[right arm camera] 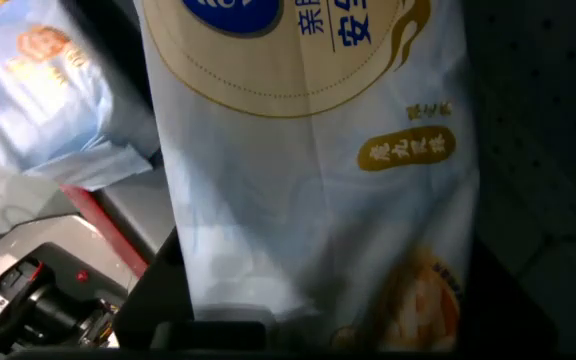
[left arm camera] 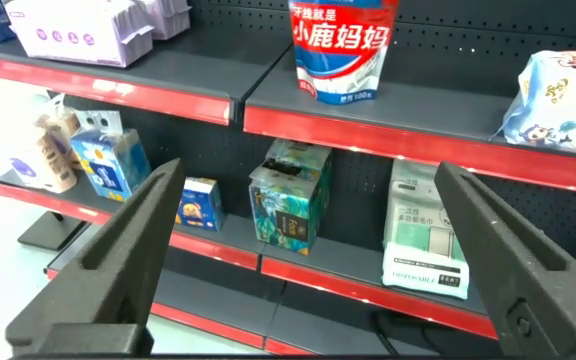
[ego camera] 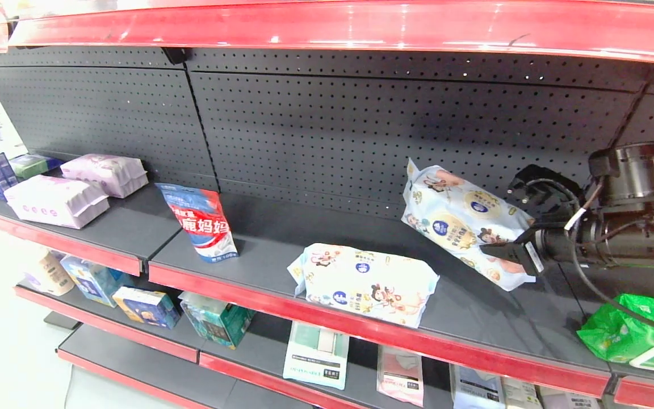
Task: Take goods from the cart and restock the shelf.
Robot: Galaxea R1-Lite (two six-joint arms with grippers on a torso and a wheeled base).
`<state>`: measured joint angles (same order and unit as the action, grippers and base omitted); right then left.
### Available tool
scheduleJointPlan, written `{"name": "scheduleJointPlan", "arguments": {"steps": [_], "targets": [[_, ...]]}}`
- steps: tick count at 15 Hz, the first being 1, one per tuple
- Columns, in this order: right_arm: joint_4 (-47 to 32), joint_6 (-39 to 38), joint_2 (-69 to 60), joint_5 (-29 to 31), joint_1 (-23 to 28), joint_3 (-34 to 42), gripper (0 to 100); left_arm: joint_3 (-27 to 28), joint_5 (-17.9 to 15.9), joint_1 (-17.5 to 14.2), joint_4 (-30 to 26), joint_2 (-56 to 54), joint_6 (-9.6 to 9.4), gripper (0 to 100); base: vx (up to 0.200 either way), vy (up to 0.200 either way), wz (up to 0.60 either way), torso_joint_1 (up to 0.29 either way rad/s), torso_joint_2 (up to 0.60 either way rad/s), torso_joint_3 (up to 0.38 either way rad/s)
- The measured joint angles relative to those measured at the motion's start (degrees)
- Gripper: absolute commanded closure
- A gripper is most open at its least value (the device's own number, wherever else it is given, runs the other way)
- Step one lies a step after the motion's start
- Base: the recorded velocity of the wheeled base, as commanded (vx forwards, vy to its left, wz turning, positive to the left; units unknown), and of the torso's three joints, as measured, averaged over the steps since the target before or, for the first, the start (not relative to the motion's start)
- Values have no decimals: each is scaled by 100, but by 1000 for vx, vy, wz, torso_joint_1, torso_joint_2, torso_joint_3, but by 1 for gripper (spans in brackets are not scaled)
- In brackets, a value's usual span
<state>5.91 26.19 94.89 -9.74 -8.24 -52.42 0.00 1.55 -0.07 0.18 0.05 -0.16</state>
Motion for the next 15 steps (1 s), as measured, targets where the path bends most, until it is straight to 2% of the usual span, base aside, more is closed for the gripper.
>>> {"name": "scheduleJointPlan", "arguments": {"steps": [9,15], "targets": [[43,1084,1547,-385,-232,-1312,100,0,0,0,0,0,-2,0,0,0,0,0,0,0],[32,1163,1993,-364,-549,-1342,100,0,1,2,0,0,0,0,0,0,0,0,0,0]]}}
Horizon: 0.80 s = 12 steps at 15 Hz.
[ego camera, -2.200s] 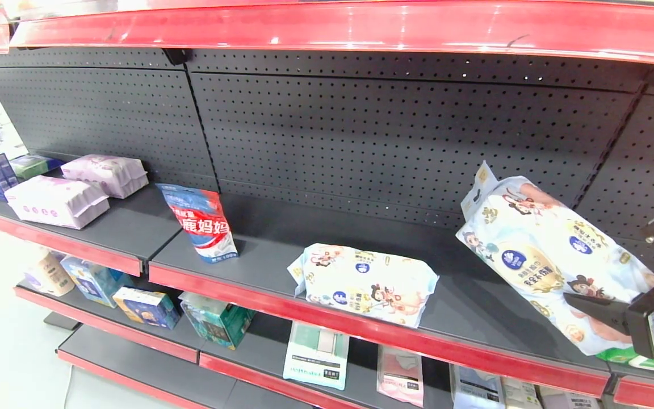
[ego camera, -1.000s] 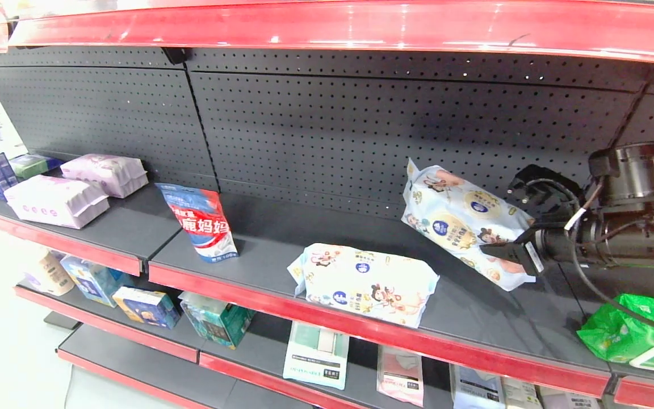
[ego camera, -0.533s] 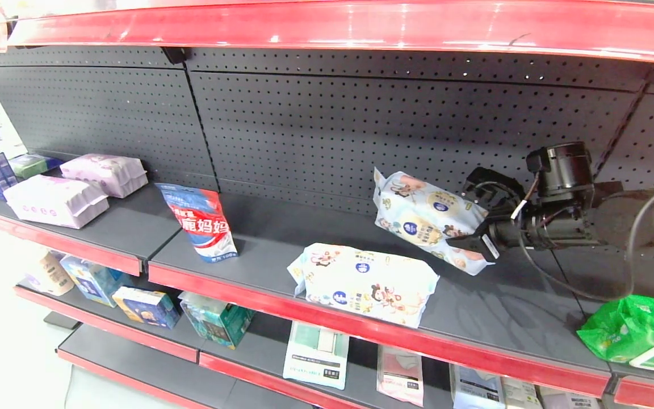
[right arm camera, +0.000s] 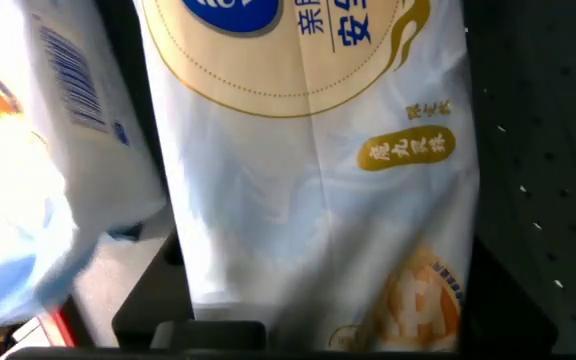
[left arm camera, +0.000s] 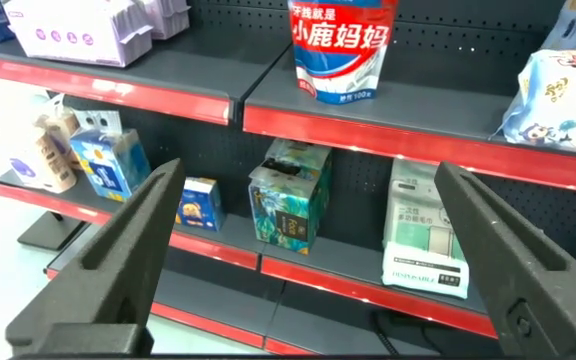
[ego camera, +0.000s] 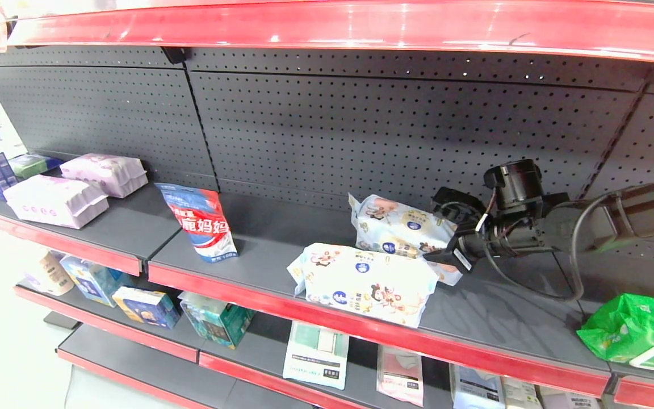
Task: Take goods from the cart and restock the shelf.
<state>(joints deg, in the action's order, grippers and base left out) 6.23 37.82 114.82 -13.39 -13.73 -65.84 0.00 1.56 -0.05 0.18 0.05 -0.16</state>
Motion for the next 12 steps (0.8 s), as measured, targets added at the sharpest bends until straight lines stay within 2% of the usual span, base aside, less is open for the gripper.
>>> {"name": "scheduleJointPlan", "arguments": {"steps": [12], "targets": [[-16,-301,96,45,-267,226,100,0,-1,-2,0,0,-2,0,0,0,0,0,0,0]]}}
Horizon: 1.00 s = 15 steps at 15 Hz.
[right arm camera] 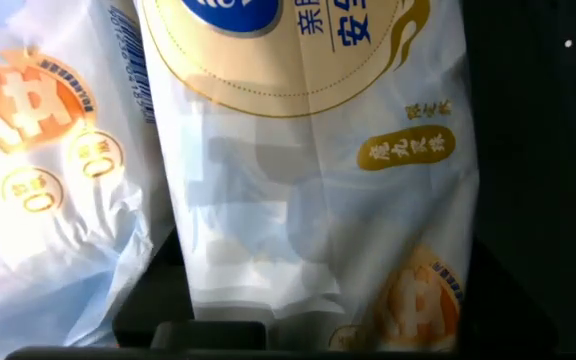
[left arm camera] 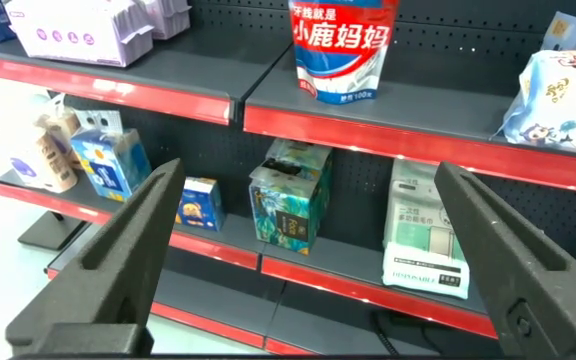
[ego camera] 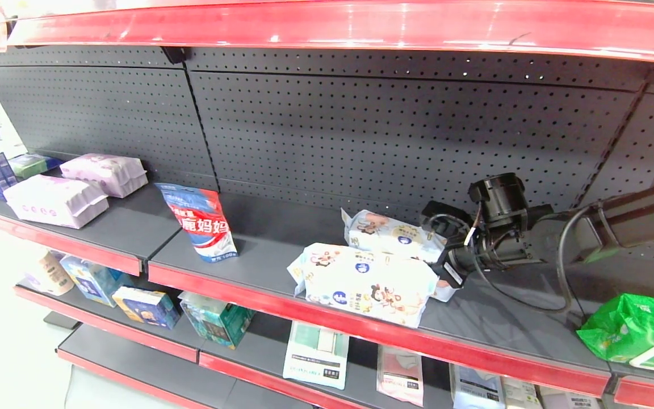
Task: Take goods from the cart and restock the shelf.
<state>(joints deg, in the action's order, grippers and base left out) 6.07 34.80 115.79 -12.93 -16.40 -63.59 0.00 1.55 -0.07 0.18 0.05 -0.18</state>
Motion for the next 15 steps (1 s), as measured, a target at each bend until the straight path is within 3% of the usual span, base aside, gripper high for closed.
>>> {"name": "scheduleJointPlan", "arguments": {"steps": [8,15], "targets": [[-5,-180,-13,13,-110,17,100,0,1,0,0,0,0,0,0,0,0,0,0,0],[6,571,180,-45,221,-424,100,0,0,0,-2,0,0,0,0,0,0,0,0,0]]}}
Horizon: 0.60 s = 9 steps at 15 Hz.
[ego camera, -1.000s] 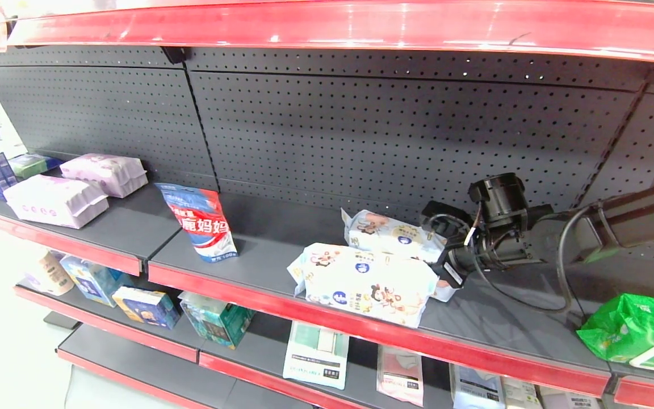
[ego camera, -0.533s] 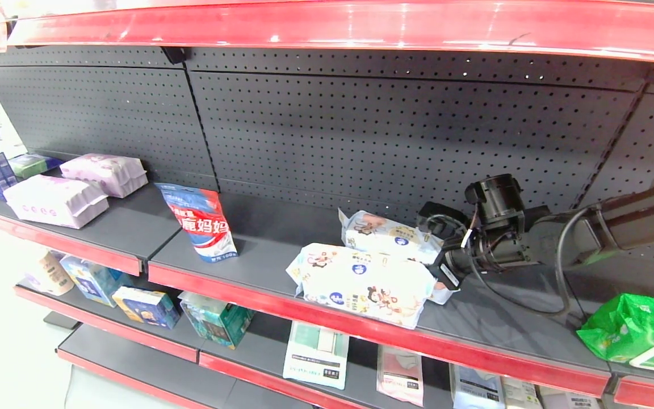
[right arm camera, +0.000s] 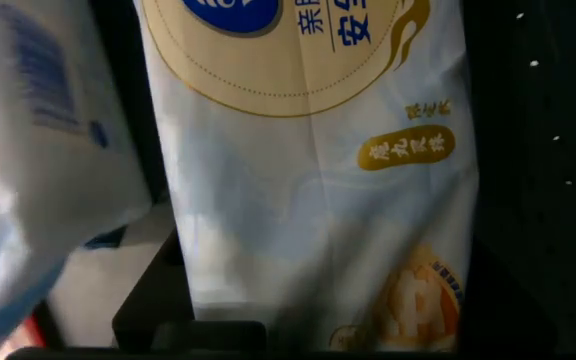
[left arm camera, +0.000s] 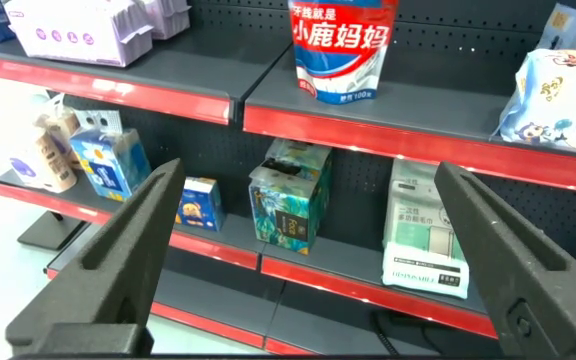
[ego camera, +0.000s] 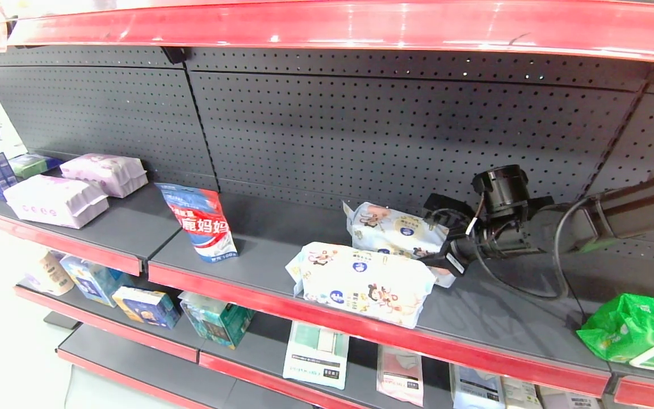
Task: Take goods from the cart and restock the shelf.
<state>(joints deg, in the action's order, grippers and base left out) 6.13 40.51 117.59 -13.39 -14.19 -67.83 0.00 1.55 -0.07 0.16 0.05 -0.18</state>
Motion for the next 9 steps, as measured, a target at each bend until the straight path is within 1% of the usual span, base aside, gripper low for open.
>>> {"name": "scheduleJointPlan", "arguments": {"steps": [3,5,9], "targets": [[11,101,232,-21,30,-430,100,0,0,0,2,0,2,0,0,0,0,0,0,0],[-11,115,396,-166,24,-631,100,0,0,0,2,0,0,0,0,0,0,0,0,0],[-17,271,529,-460,35,-775,100,0,0,0,2,0,0,0,0,0,0,0,0,0]]}}
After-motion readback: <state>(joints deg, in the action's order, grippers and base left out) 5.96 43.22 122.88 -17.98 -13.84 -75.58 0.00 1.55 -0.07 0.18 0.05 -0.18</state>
